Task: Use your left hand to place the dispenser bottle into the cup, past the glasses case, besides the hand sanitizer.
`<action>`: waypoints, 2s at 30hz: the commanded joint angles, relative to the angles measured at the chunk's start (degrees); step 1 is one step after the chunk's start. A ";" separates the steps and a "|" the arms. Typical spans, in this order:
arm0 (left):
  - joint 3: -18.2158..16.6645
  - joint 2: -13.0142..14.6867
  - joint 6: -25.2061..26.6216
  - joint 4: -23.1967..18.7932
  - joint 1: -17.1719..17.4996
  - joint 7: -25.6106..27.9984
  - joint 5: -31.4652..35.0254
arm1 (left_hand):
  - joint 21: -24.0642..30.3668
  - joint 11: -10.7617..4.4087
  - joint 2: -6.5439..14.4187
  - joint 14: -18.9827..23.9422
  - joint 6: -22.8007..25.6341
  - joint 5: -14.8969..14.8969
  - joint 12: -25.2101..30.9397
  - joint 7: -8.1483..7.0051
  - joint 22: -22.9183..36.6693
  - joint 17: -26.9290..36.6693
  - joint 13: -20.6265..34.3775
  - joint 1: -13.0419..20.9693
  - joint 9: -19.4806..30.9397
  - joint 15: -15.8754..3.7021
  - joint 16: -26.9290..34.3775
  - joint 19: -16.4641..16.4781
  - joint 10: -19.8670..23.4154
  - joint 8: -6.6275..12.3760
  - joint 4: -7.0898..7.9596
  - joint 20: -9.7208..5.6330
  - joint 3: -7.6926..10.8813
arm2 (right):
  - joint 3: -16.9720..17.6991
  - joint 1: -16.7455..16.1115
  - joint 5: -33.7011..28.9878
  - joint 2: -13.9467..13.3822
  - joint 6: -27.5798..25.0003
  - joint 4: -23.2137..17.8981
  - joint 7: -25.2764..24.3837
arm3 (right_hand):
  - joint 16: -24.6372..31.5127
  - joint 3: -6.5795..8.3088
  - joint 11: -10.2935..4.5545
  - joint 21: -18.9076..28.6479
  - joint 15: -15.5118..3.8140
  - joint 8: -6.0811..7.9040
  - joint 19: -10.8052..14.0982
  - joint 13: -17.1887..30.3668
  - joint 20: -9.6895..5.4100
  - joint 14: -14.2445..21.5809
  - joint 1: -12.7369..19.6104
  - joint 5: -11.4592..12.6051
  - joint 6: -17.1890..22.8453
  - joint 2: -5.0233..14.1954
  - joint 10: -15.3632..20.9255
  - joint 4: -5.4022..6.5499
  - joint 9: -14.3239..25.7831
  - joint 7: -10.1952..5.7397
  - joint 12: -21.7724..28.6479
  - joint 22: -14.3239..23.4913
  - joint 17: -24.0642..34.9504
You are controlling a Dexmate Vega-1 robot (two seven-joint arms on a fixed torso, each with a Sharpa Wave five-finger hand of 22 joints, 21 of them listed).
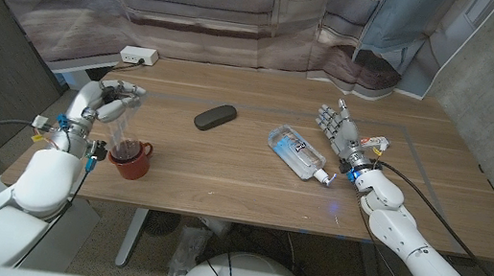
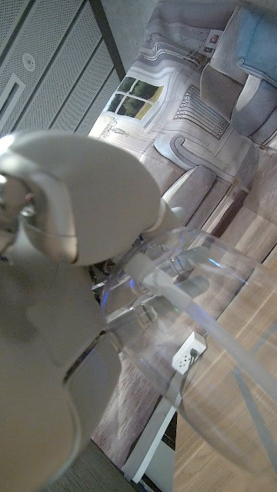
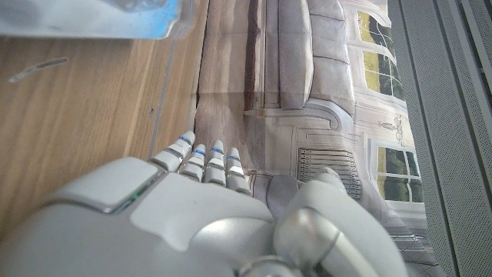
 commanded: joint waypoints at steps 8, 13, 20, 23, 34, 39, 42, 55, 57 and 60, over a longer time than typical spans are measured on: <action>-1.46 -0.44 0.59 0.27 0.43 -1.17 0.17 | 0.61 -0.41 -0.35 0.56 0.52 0.25 -0.03 0.09 0.16 0.35 0.18 -0.33 0.33 -2.19 -0.25 -0.22 0.76 0.17 0.06 -0.19 0.64 | 0.03 -0.21 -0.28 0.46 0.11 0.13 -1.03 | 0.32 -0.32 0.50 -0.03 0.08 0.22 0.38 0.30 -0.08 0.42 0.21 -0.18 0.42 0.48 0.46 -0.01 0.10 -0.11 0.27 0.25 0.25; -0.83 0.36 0.01 1.82 -0.95 -2.17 -0.57 | 0.75 -0.28 -0.30 0.52 0.43 0.25 -0.07 0.17 0.14 0.46 0.19 -0.38 0.34 -2.15 -0.36 -0.27 0.87 0.11 0.09 -0.18 0.71 | -0.05 -0.34 -0.65 0.43 0.22 0.15 -1.40 | 0.33 -0.35 0.49 -0.04 0.09 0.22 0.36 0.30 -0.06 0.46 0.20 -0.19 0.42 0.48 0.44 -0.01 0.10 -0.12 0.26 0.26 0.26; -0.01 1.45 -0.02 2.74 -2.21 -2.47 -0.73 | 0.92 -0.11 -0.42 0.74 0.64 0.25 -0.08 0.11 0.11 0.56 0.25 -0.45 0.25 -2.45 -0.46 -0.36 1.08 0.09 0.05 -0.25 0.79 | -0.01 -0.61 -0.88 0.21 0.17 -0.01 -1.84 | 0.32 -0.40 0.38 -0.04 0.08 0.23 0.37 0.30 -0.06 0.44 0.18 -0.19 0.45 0.48 0.46 -0.02 0.10 -0.14 0.26 0.26 0.25; 0.29 1.75 -0.16 3.12 -2.51 -2.46 -0.78 | 1.01 -0.20 -0.37 0.79 0.59 0.26 -0.04 0.01 0.11 0.65 0.34 -0.41 0.24 -2.44 -0.47 -0.34 1.17 0.04 0.03 -0.26 0.84 | -0.03 -0.67 -0.82 0.19 0.00 0.00 -1.90 | 0.33 -0.42 0.41 -0.03 0.06 0.24 0.39 0.30 -0.12 0.45 0.17 -0.20 0.47 0.48 0.46 -0.03 0.10 -0.14 0.27 0.26 0.25; 2.54 1.87 -2.27 5.76 -3.35 -1.35 -1.60 | 1.26 -0.26 -0.38 0.90 0.89 0.26 -0.09 0.02 0.08 0.89 0.44 -0.51 0.31 -2.42 -0.60 -0.38 1.26 0.14 0.06 -0.43 0.92 | 0.19 -1.07 -0.90 -0.27 -0.19 -0.67 -2.38 | 0.32 -0.49 0.36 -0.04 0.03 0.23 0.38 0.30 -0.07 0.46 0.15 -0.21 0.46 0.48 0.48 -0.05 0.10 -0.19 0.27 0.26 0.25; 2.90 2.00 -2.52 6.07 -3.10 -0.69 -1.78 | 1.38 -0.45 -0.48 0.96 0.90 0.26 -0.08 0.02 0.06 0.95 0.64 -0.58 0.28 -2.43 -0.69 -0.38 1.19 0.10 0.04 -0.44 0.95 | 0.08 -0.94 -1.02 -0.36 -0.18 -0.35 -2.10 | 0.32 -0.52 0.24 -0.04 0.06 0.22 0.39 0.30 -0.06 0.46 0.15 -0.21 0.44 0.49 0.44 -0.06 0.10 -0.17 0.25 0.26 0.25; 3.04 2.07 -2.85 6.50 -2.98 -0.46 -2.06 | 1.48 -0.35 -0.49 0.95 0.99 0.27 -0.13 -0.02 0.06 1.05 0.49 -0.53 0.31 -2.40 -0.74 -0.37 1.41 0.13 -0.01 -0.50 1.00 | 0.08 -0.94 -0.87 -0.19 -0.26 -0.26 -2.18 | 0.31 -0.52 0.20 -0.04 0.04 0.22 0.39 0.30 -0.04 0.44 0.15 -0.21 0.44 0.49 0.43 -0.07 0.10 -0.17 0.24 0.26 0.25; 3.57 2.31 -5.76 9.22 -2.71 0.39 -3.29 | 1.65 -0.25 -0.51 0.83 1.06 0.27 -0.27 0.06 0.03 1.30 0.63 -0.62 0.30 -2.39 -1.00 -0.70 1.30 0.09 0.02 -0.38 1.11 | -0.21 -1.05 -1.50 0.11 0.05 -0.55 -2.93 | 0.29 -0.57 0.17 -0.06 0.04 0.22 0.35 0.29 -0.05 0.40 0.17 -0.22 0.44 0.52 0.40 -0.10 0.10 -0.17 0.23 0.26 0.24; 3.62 2.42 -6.38 9.69 -2.82 0.27 -3.64 | 1.66 -0.24 -0.52 0.79 1.08 0.27 -0.32 -0.01 0.02 1.32 0.53 -0.69 0.33 -2.39 -1.05 -0.77 1.38 0.11 0.05 -0.41 1.11 | -0.28 -1.05 -1.55 0.18 0.09 -0.57 -2.94 | 0.30 -0.58 0.18 -0.06 0.02 0.23 0.36 0.29 -0.06 0.41 0.17 -0.22 0.45 0.53 0.40 -0.11 0.10 -0.20 0.23 0.26 0.24; 3.87 2.84 -6.44 9.98 -3.07 0.25 -3.60 | 1.70 -0.31 -0.59 0.83 1.13 0.26 -0.34 -0.06 0.01 1.34 0.59 -0.84 0.32 -2.43 -1.14 -0.86 1.35 0.11 0.12 -0.39 1.10 | -0.52 -0.81 -1.69 0.48 0.53 0.01 -2.50 | 0.30 -0.59 0.25 -0.06 0.08 0.22 0.36 0.29 -0.06 0.42 0.18 -0.22 0.43 0.55 0.38 -0.12 0.10 -0.18 0.22 0.26 0.24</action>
